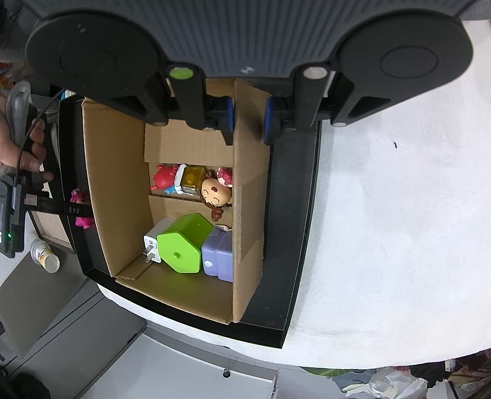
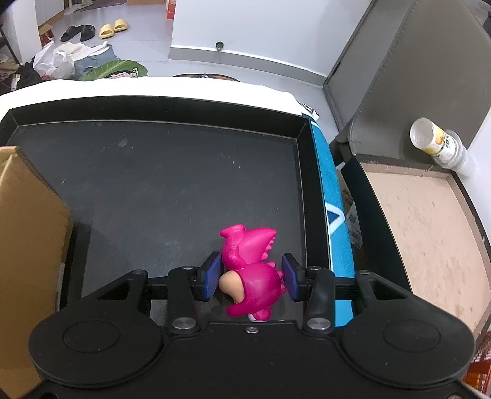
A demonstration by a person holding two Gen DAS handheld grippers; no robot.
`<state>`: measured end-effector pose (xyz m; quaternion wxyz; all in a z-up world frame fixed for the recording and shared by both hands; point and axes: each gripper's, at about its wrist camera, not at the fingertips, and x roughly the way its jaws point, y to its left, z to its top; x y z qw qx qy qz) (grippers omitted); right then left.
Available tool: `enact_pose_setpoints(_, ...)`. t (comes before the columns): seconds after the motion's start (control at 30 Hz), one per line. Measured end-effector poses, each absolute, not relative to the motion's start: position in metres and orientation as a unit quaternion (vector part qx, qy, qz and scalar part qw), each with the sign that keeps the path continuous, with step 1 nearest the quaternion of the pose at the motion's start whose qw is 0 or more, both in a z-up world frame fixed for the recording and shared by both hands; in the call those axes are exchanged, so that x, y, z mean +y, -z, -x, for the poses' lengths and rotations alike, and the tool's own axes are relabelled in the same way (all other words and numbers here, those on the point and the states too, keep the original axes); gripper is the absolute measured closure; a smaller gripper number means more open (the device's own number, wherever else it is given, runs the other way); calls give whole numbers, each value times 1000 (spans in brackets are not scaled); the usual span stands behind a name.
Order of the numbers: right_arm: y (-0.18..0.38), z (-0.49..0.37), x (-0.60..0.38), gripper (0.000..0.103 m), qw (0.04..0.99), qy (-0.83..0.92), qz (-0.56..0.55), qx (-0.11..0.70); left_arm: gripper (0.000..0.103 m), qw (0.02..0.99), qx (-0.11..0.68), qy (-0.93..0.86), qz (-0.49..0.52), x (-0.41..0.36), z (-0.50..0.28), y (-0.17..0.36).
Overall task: Organize rigid objects
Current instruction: 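Carry the pink dinosaur with the right gripper over the box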
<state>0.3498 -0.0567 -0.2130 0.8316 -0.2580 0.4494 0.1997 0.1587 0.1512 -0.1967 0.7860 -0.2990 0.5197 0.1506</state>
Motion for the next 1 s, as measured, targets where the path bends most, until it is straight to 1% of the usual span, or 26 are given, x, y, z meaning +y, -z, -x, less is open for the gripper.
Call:
enact_pose_setpoints(0.47,185,-316,-76,61,830,-219,219,463,86,786,513,-150,312,155,-155,197)
enact_pose_setpoints(1.0,155,-288,-93,61,834,-239,193,459,86,788,509,-149,313,156,-153,196)
